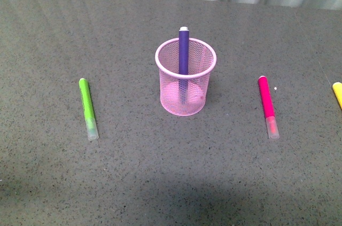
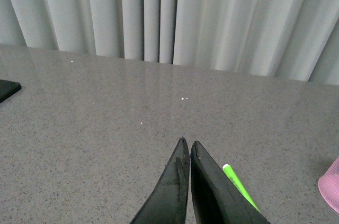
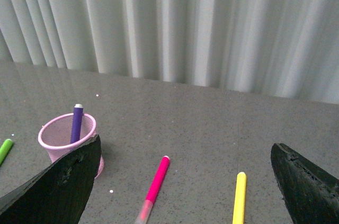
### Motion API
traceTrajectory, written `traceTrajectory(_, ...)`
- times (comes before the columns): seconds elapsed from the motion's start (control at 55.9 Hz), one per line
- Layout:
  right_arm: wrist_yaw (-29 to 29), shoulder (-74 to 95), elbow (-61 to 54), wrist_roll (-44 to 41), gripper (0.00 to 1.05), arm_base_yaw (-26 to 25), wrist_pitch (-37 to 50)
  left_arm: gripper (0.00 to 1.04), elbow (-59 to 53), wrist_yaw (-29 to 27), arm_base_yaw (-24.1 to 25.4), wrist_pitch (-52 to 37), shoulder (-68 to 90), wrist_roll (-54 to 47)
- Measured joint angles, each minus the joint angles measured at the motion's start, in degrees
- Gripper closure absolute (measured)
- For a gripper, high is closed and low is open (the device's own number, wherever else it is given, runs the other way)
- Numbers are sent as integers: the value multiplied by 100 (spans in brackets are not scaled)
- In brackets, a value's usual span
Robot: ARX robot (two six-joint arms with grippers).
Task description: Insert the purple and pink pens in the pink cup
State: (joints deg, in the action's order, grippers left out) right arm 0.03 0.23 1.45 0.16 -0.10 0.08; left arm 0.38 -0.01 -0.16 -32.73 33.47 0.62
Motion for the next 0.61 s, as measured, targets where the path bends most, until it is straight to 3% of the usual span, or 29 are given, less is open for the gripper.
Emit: traceTrajectory(0.609,0,0,0,0,7,0,0,103,-2,2,0,1429,-1515,0)
